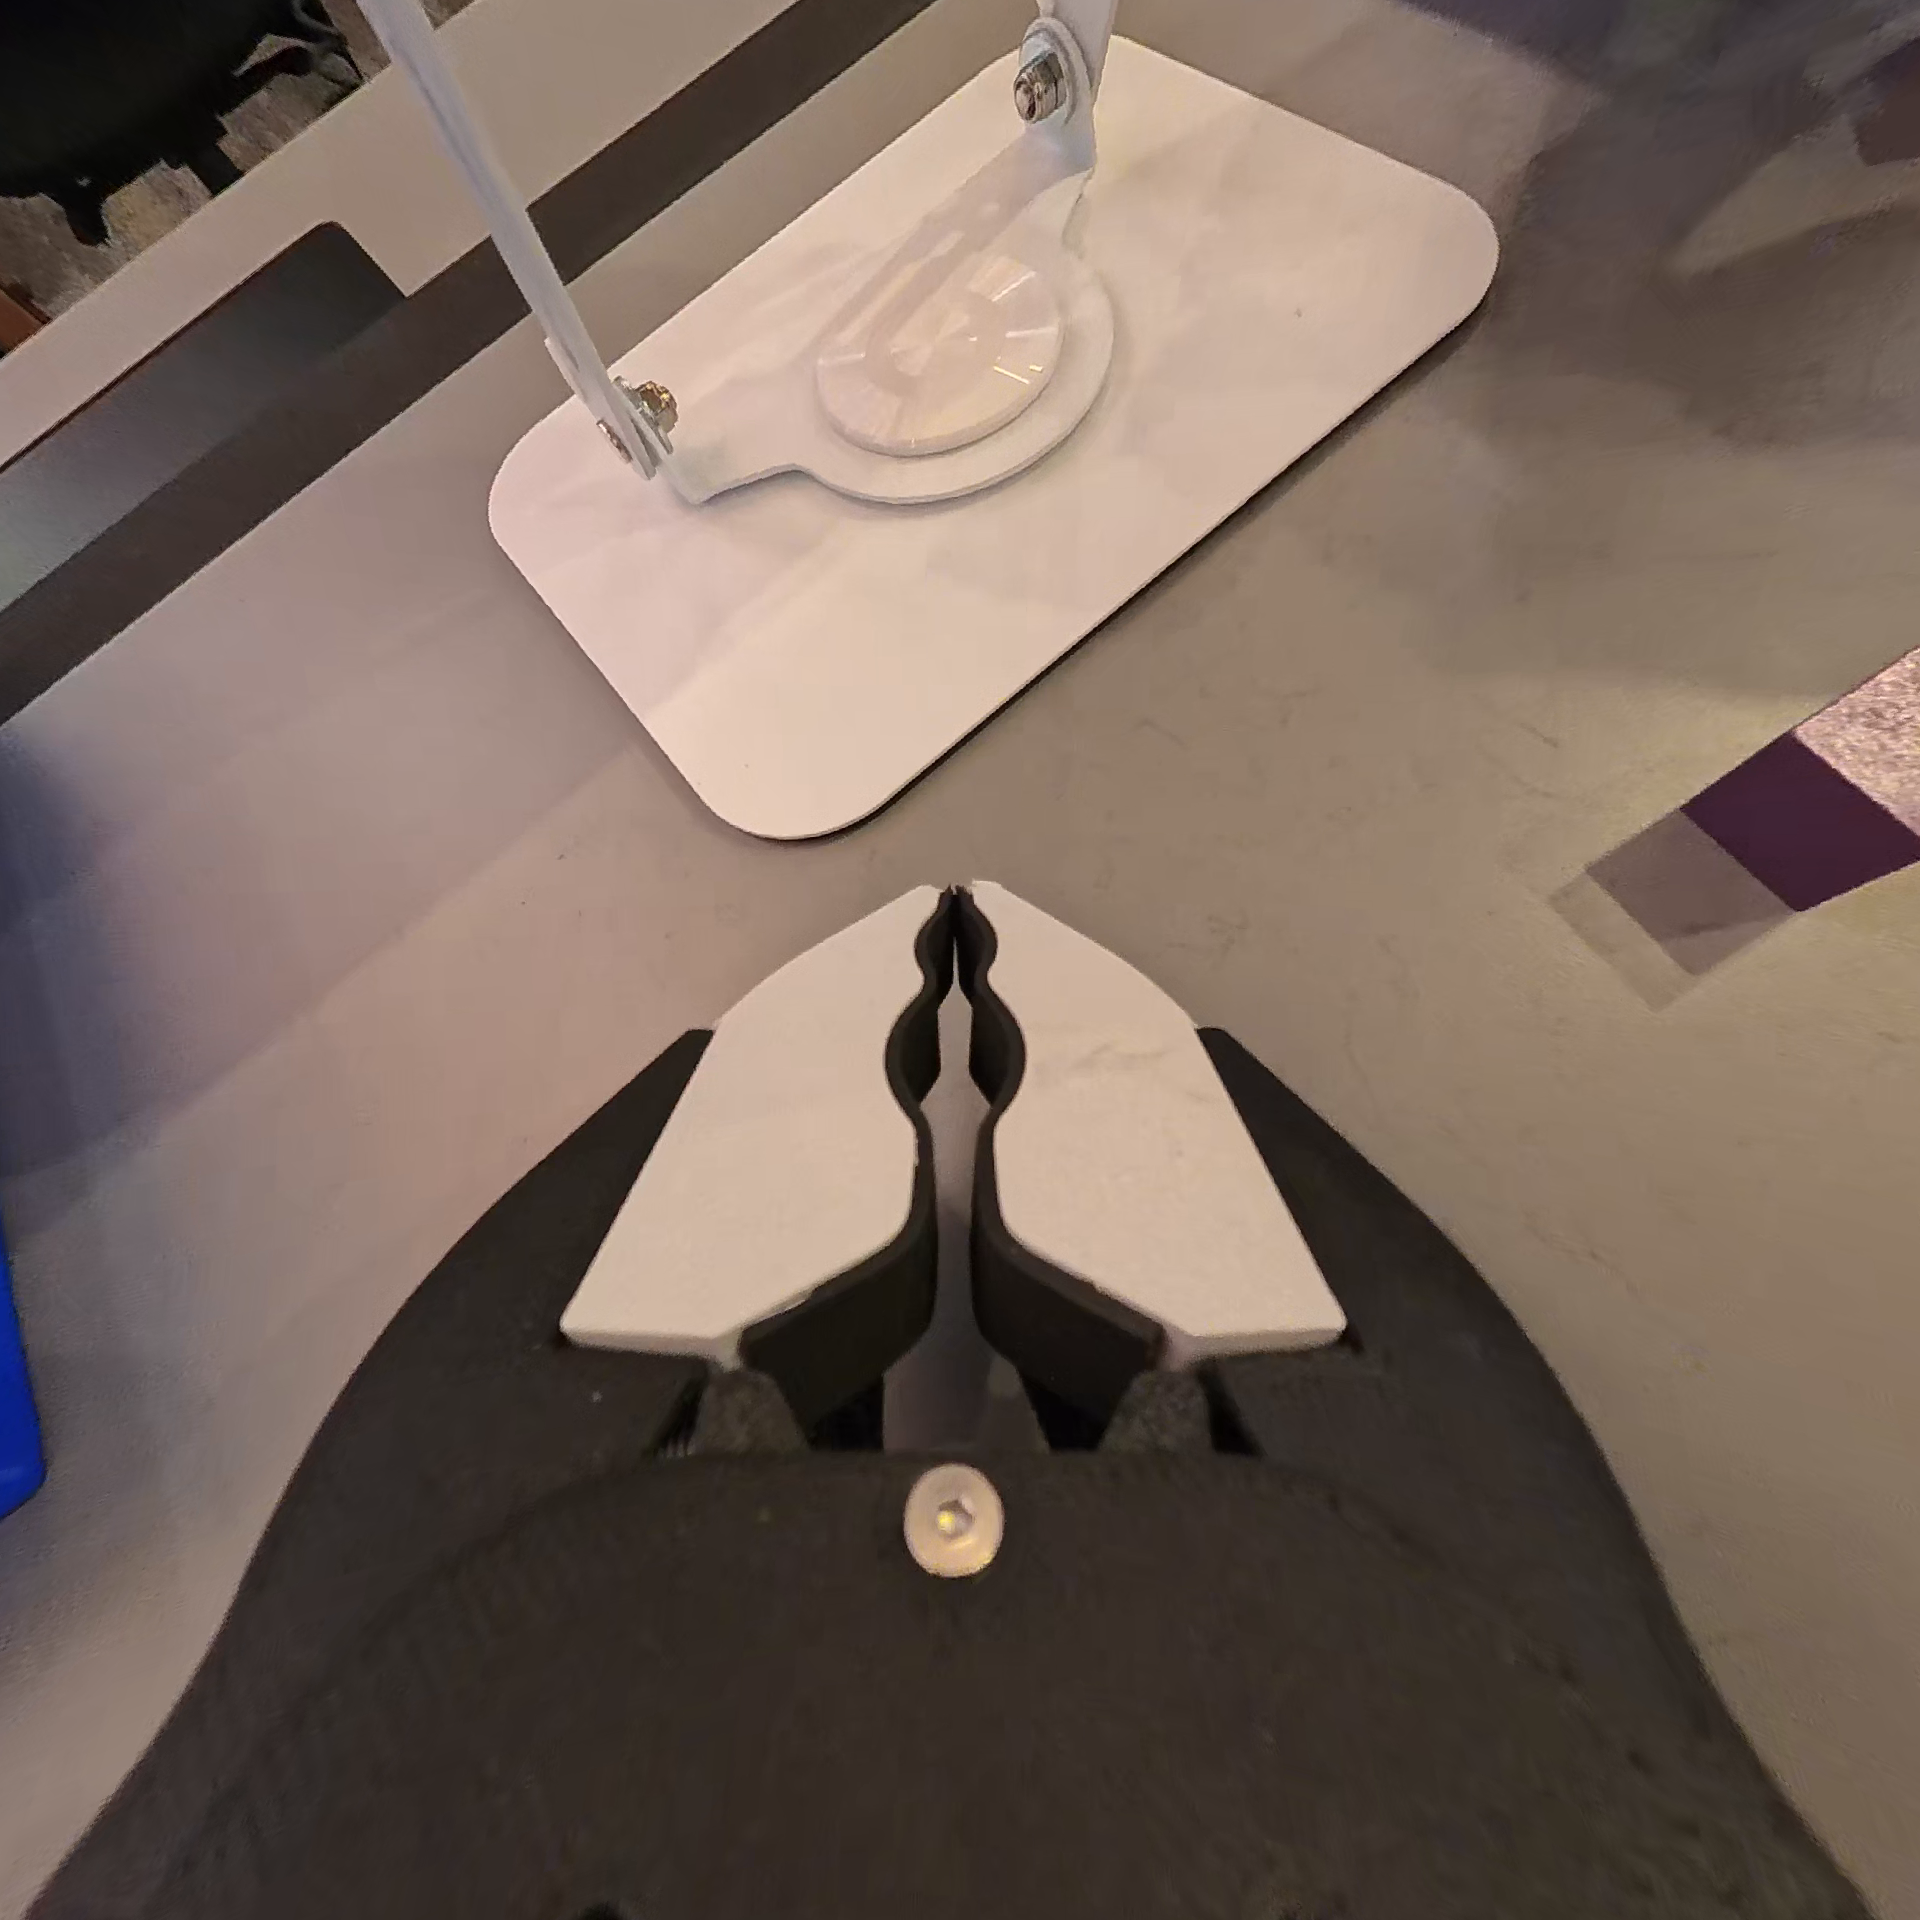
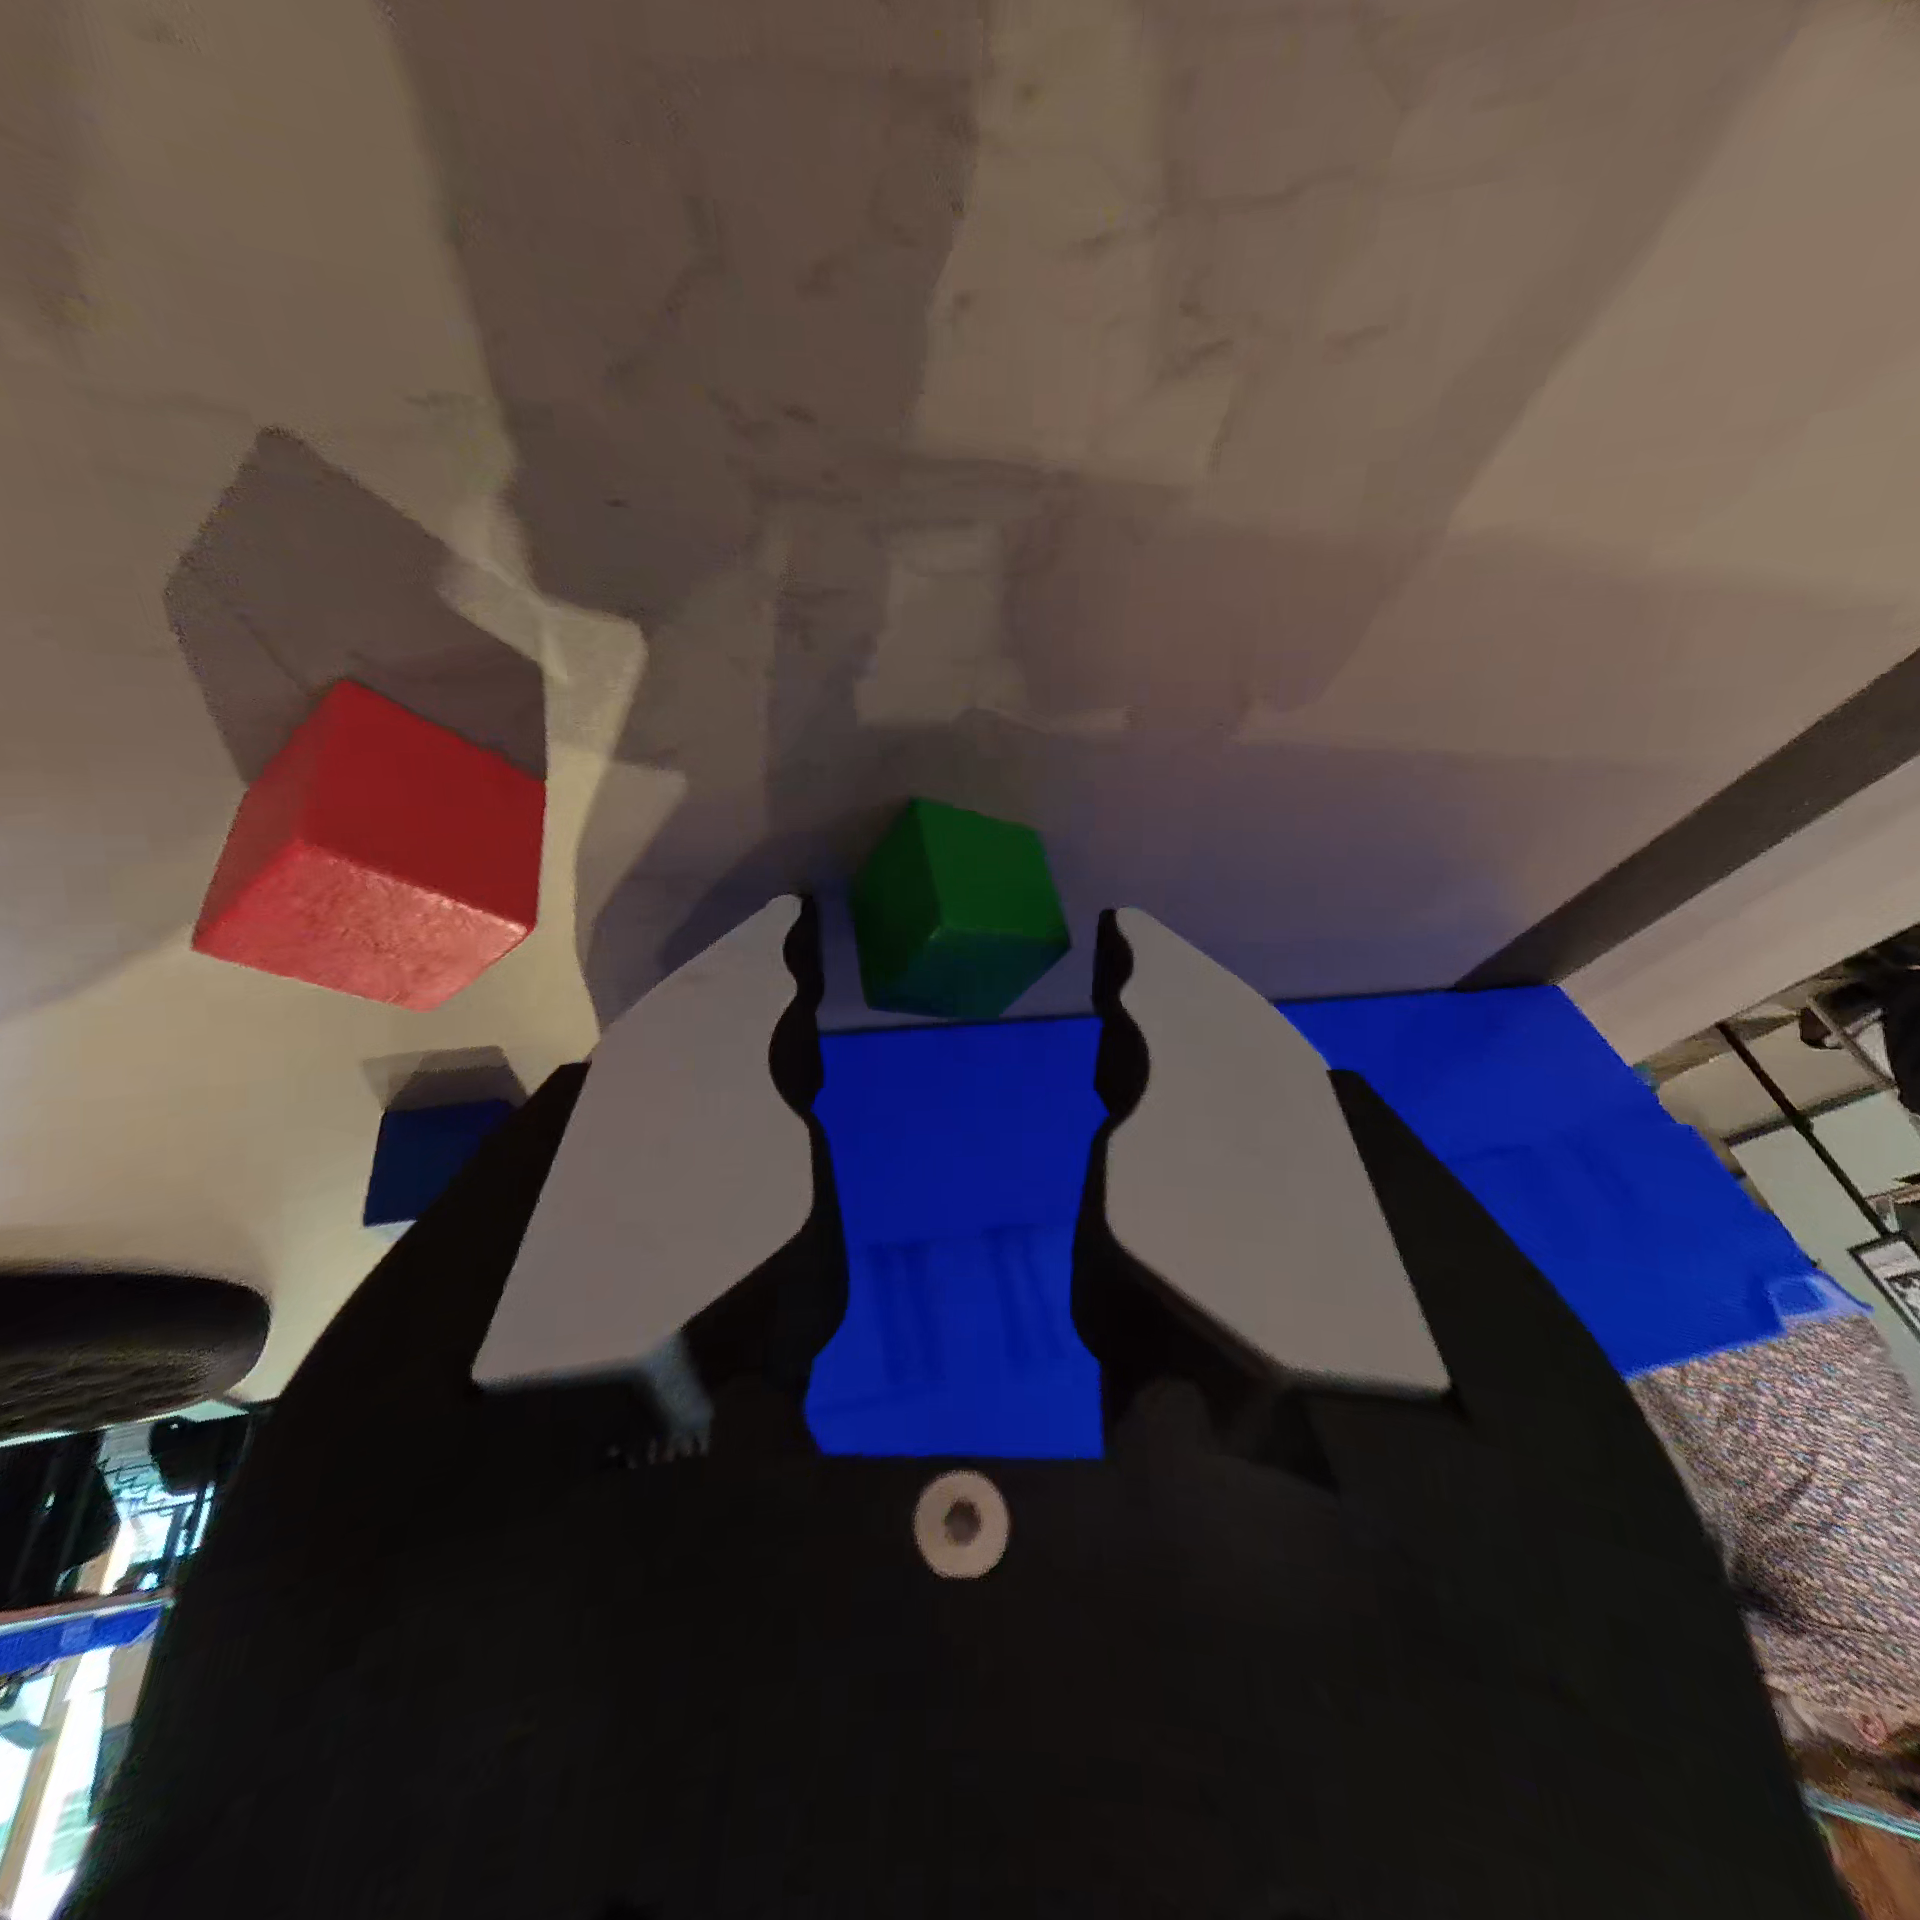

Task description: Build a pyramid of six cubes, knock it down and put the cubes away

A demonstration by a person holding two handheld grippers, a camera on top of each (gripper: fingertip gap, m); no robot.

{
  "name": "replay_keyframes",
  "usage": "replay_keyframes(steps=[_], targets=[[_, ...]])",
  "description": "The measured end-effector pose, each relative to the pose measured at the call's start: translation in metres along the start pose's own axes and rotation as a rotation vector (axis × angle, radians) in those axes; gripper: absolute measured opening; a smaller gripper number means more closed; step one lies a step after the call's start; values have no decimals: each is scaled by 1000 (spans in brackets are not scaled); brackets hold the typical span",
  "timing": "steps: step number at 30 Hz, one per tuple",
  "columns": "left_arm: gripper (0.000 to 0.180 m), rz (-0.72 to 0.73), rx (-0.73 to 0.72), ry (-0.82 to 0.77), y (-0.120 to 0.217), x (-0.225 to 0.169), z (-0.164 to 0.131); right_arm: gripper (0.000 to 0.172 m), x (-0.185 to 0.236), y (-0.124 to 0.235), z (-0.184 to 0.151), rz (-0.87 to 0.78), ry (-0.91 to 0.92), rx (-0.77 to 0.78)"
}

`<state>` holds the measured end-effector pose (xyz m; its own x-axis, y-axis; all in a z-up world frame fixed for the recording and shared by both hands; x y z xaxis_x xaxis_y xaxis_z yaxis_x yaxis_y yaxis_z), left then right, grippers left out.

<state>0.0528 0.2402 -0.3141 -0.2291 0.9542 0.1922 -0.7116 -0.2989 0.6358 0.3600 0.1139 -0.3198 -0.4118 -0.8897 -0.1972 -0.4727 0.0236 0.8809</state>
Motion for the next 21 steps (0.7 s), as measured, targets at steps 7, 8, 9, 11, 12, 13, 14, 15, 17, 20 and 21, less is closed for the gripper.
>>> replay_keyframes(steps=[7,8,9,11,12,13,14,15,17,20,21], targets=[[0,-7,0,2,0,0,0,39,-2,-1,2,43,0,21],[0,-8,-2,3,0,0,0,39,-3,0,1,31,1,29],[0,-9,-2,4,0,0,0,39,-2,1,1,20,2,32],[0,-11,-4,5,0,0,0,38,0,12,2,-15,3,1],[0,-12,-4,5,0,0,0,38,2,22,2,-35,-2,-25],[0,-13,-4,4,0,-1,0,39,5,34,1,-52,-8,-57],[0,-14,-4,4,0,-1,0,39,7,48,-1,-74,-13,-98],[0,-15,-4,5,0,-1,0,39,10,63,-5,-93,-21,-143],[0,-14,-1,4,0,-1,0,38,12,93,-20,-138,-41,-224],[0,-11,3,-1,0,-1,0,39,-4,120,-64,-235,-131,-272],[0,-9,3,-3,0,-1,0,38,-13,121,-81,-250,-176,-267]])
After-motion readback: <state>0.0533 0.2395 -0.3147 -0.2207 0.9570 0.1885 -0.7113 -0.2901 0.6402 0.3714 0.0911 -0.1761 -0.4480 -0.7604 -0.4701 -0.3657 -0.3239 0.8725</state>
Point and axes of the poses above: each gripper's, where its closed fingertips meet, y back along the fingers, z out of its top, x = y × z across the jaws, the point moved 2 cm from there along y, back along the fingers, and after that the axes turned 1 degree about x, right-handed, at the moved point
